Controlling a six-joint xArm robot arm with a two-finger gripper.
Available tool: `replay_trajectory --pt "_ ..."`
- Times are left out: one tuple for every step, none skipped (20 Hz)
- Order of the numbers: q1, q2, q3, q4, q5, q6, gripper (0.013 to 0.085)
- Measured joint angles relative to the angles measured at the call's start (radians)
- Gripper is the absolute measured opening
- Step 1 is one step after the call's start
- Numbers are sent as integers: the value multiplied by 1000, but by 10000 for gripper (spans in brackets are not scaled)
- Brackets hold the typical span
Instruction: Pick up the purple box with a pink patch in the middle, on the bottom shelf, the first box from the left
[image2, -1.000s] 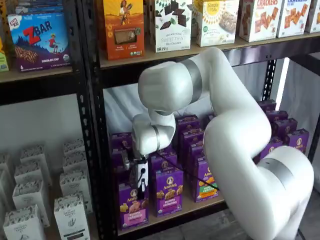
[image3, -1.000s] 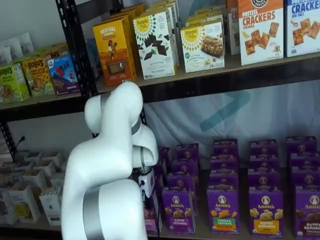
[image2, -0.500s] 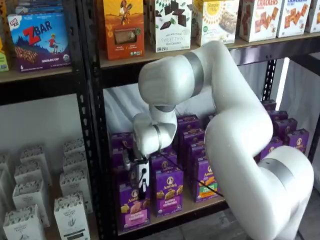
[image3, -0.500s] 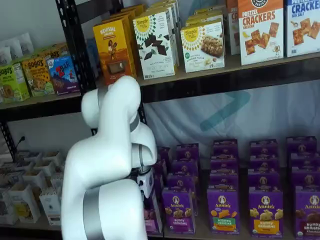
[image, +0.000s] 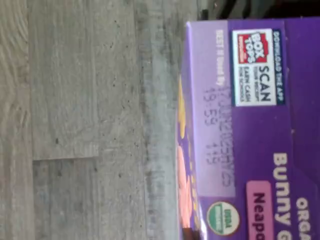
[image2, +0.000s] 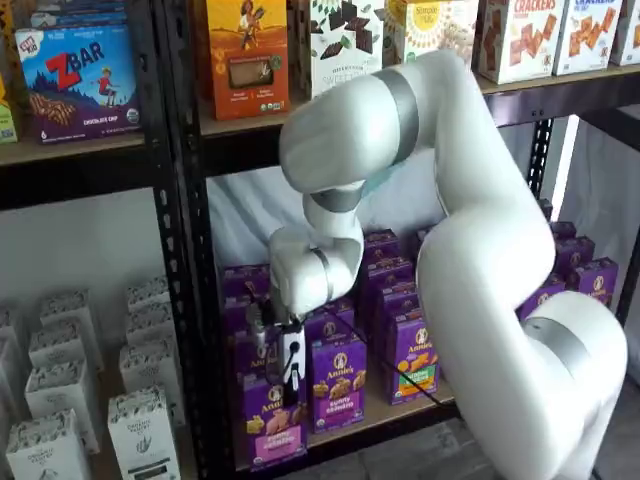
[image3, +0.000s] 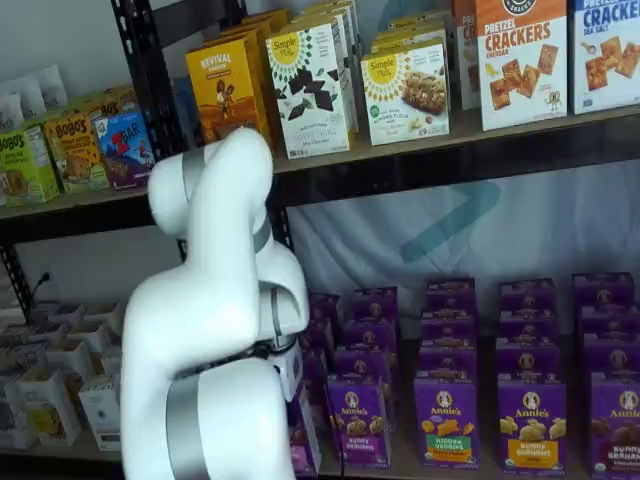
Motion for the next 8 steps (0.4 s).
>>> replay_trajectory --pt "2 -17 25 0 -11 2 290" --pt "4 -34 50 2 -21 2 290" --pt "7 -53 77 4 -32 1 290" --pt "9 -70 100 8 -41 -1 290" --pt "10 -88 123 13 -48 -4 290" --pt "12 -110 152 17 -59 -6 290" --pt "14 -129 177 17 -67 -5 290" --pt "15 -147 199 16 -74 -2 290"
